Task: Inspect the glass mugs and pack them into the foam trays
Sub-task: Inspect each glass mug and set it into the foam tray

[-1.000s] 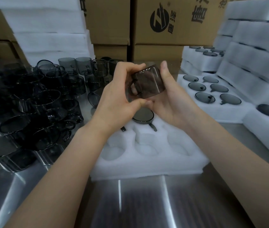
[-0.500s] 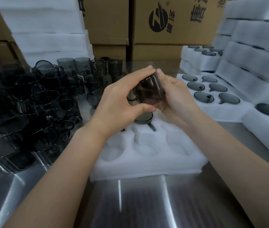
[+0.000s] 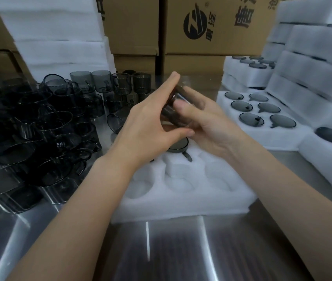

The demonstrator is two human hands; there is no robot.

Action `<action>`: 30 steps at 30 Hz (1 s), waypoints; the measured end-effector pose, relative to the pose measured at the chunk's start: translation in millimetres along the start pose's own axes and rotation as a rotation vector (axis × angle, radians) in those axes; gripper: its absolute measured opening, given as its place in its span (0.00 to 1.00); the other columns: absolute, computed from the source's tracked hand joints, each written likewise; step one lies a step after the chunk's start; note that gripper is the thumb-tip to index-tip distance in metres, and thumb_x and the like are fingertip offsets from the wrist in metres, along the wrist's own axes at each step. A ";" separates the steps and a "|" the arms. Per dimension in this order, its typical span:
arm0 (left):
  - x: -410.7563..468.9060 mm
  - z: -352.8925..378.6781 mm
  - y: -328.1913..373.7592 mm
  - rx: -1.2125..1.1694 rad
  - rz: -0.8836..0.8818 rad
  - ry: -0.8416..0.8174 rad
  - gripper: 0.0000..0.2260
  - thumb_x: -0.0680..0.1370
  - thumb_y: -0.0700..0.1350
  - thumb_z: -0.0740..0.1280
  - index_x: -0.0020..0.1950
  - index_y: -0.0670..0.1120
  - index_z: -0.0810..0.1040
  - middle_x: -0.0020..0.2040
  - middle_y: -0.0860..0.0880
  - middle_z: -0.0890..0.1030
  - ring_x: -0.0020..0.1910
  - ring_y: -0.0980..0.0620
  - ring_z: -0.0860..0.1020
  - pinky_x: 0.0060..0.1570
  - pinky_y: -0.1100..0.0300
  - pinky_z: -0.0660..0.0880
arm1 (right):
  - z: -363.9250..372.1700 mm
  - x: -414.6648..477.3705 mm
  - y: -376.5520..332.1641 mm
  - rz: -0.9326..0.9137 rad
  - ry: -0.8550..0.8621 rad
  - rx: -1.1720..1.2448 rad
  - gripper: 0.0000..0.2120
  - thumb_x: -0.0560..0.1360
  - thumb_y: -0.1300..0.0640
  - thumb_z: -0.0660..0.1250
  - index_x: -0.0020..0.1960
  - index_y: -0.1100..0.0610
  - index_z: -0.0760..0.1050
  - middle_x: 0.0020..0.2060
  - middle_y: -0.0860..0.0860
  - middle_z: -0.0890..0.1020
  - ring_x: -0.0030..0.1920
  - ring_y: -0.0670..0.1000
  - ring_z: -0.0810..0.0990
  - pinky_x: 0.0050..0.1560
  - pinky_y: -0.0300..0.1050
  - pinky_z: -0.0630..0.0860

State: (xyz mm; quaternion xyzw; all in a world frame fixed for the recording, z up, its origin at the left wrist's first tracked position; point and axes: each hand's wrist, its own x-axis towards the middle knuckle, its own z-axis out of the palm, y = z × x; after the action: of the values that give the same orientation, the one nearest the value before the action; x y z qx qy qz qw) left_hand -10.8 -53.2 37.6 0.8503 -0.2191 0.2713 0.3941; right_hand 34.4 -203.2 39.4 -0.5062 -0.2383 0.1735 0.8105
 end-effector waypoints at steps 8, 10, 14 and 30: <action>-0.1 2.8 -2.3 0.049 0.002 0.024 0.42 0.69 0.46 0.78 0.78 0.47 0.59 0.72 0.47 0.72 0.69 0.56 0.70 0.64 0.77 0.61 | 1.2 -2.9 2.4 -0.140 0.043 -0.237 0.21 0.70 0.61 0.73 0.62 0.57 0.74 0.49 0.51 0.83 0.51 0.52 0.83 0.42 0.45 0.80; -0.4 1.3 -1.6 0.024 0.023 0.021 0.42 0.70 0.45 0.78 0.78 0.47 0.59 0.73 0.47 0.71 0.70 0.57 0.69 0.66 0.75 0.61 | 2.3 -4.2 0.6 -0.148 0.030 -0.245 0.18 0.73 0.59 0.72 0.61 0.58 0.75 0.50 0.52 0.82 0.52 0.54 0.83 0.40 0.45 0.80; -0.4 -1.7 -2.2 -0.019 0.066 0.008 0.42 0.69 0.41 0.78 0.77 0.44 0.60 0.76 0.46 0.66 0.73 0.58 0.64 0.68 0.74 0.59 | 3.6 -6.3 -1.7 -0.122 0.022 -0.173 0.17 0.75 0.58 0.70 0.63 0.59 0.76 0.52 0.53 0.82 0.55 0.56 0.82 0.35 0.42 0.78; -0.9 0.4 -5.3 -0.043 0.136 -0.034 0.40 0.66 0.35 0.78 0.75 0.46 0.66 0.77 0.50 0.63 0.76 0.56 0.59 0.74 0.61 0.60 | -1.5 -0.1 -4.2 -0.033 0.137 -0.042 0.14 0.81 0.49 0.62 0.56 0.57 0.80 0.52 0.57 0.84 0.52 0.57 0.84 0.39 0.51 0.81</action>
State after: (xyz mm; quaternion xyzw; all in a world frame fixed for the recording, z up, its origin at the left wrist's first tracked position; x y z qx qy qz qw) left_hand -8.3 -50.2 33.9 0.8293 -0.2889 0.2784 0.3889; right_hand 35.4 -206.1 42.7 -0.5298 -0.1943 0.1201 0.8168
